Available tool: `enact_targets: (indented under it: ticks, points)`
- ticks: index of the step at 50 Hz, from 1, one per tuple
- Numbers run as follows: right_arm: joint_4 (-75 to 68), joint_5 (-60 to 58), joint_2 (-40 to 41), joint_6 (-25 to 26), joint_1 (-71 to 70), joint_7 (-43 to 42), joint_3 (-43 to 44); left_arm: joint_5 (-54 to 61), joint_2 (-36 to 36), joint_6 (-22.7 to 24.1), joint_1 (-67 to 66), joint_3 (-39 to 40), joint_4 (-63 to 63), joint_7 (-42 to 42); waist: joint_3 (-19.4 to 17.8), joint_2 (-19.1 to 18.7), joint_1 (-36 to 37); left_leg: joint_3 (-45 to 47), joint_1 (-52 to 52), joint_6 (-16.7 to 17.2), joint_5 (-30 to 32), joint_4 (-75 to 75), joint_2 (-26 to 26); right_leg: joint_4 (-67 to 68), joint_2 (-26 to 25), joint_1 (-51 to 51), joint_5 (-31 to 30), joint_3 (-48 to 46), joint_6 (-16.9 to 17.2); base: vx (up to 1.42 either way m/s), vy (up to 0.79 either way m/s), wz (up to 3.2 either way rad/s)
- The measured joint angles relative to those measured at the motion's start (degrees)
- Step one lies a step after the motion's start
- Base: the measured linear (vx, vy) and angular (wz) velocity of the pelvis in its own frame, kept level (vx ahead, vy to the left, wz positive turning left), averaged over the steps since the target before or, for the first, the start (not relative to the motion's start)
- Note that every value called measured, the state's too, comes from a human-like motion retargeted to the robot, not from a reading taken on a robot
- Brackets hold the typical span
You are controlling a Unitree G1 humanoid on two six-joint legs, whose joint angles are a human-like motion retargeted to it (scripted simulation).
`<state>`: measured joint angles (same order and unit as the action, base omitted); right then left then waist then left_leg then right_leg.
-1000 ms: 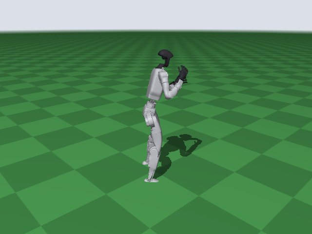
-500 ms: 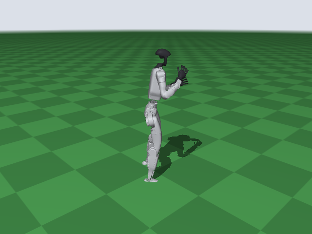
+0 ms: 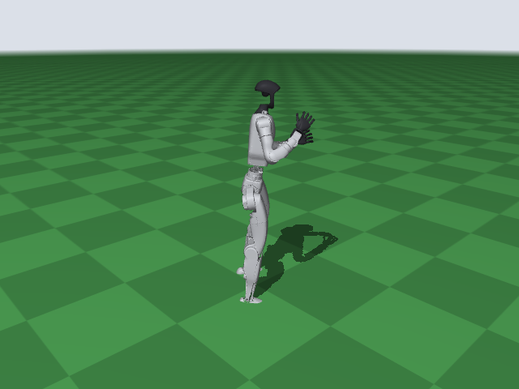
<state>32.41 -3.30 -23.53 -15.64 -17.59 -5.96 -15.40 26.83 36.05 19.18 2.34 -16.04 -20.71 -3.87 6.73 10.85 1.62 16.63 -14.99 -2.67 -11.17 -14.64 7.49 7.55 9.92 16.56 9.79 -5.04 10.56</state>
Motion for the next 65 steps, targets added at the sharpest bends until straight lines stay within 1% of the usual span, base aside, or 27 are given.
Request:
enact_targets:
  ticks: [7,12,18,32,37,42,48,51,55,60,65]
  points:
    - [-0.84,-2.4,-2.8,0.84,0.05,1.03,1.56,1.33,-0.85,-0.43,0.14,-0.55,1.03,-1.35,0.88,0.36,0.12,0.74,0.77,-0.69,-0.33,-0.16,-0.45,-0.57,0.32,-0.37,-0.47,0.88,0.25,0.0,0.0,0.0]
    - [-0.13,-5.31,-5.23,0.92,-1.59,-0.03,3.48,1.83,-1.56,-0.21,0.21,-0.75,1.93,-1.01,1.79,0.68,0.23,1.28,1.21,-1.2,-0.5,-0.31,-0.71,-1.03,0.51,-0.57,-0.89,1.49,0.43,0.0,0.0,0.0]
    - [0.1,-9.35,-6.56,1.2,-4.43,-1.86,3.75,1.78,-2.08,0.1,0.41,-1.03,3.03,-0.1,2.95,1.03,0.34,1.99,1.94,-1.81,-0.42,0.02,-1.08,-2.23,0.67,-1.03,-1.71,2.21,0.73,0.0,0.0,0.0]
    - [-1.31,-16.15,-8.7,2.16,-8.52,-3.28,1.75,3.75,-3.04,0.55,-1.06,-0.26,4.62,1.5,5.07,1.5,0.39,4.11,4.31,-2.77,0.16,2.25,-2.1,-7.27,0.93,-2.96,-4.42,4.07,1.34,0.01,0.01,-0.17]
    - [-2.62,-16.76,-8.47,2.43,-9.34,-1.95,-0.01,3.91,-3.51,0.33,-1.75,0.15,5.16,1.27,5.56,1.41,0.55,4.92,5.09,-3.08,0.59,3.33,-2.43,-9.77,0.93,-3.72,-5.85,4.55,1.64,0.02,0.0,-0.22]
    - [-7.61,-16.14,-8.16,2.66,-7.2,1.19,-3.37,2.97,-3.71,-0.1,-2.36,0.7,6.12,1.04,5.69,0.97,0.54,5.64,5.87,-3.39,0.93,4.3,-2.56,-10.14,0.75,-3.55,-6.13,5.02,1.91,0.02,0.0,-0.22]
    - [-20.89,-14.17,-8.28,3.62,-1.85,8.01,-9.41,1.15,-3.93,-0.88,-2.94,1.08,9.04,1.64,5.91,0.01,0.64,6.41,6.76,-3.76,0.91,5.1,-2.57,-10.14,0.35,-3.2,-6.02,5.56,2.13,0.04,-0.01,-0.24]
    - [-32.4,-13.93,-7.9,4.71,0.84,12.22,-13.44,1.0,-4.26,-1.18,-3.2,0.71,11.79,2.67,6.08,-0.61,0.79,6.82,7.26,-3.97,0.77,5.42,-2.55,-10.14,0.12,-3.09,-5.91,5.95,2.24,0.05,-0.01,-0.26]
    - [-52.03,-15.41,-5.5,6.39,3.7,16.51,-18.5,1.94,-5.22,-1.44,-3.57,-0.28,16.85,4.78,6.33,-1.6,1.01,7.41,7.91,-4.15,0.48,5.73,-2.5,-10.14,-0.2,-2.93,-5.74,6.64,2.33,0.06,-0.01,-0.27]
    - [-76.75,-17.74,0.31,7.97,6.85,17.21,-21.06,4.08,-6.98,-1.36,-4.22,-1.58,24.02,7.52,6.55,-2.81,0.84,8.22,8.64,-4.05,0.21,5.95,-2.51,-10.11,-0.51,-2.68,-5.45,7.66,2.42,0.06,-0.01,-0.27]
    - [-93.08,-18.29,4.8,8.67,10.09,15.05,-18.96,6.09,-8.7,-1.26,-5.21,-2.48,29.76,9.33,6.55,-3.36,0.23,9.13,9.43,-3.85,0.16,6.39,-2.7,-10.08,-0.67,-2.42,-5.17,8.68,2.68,0.05,0.0,-0.25]
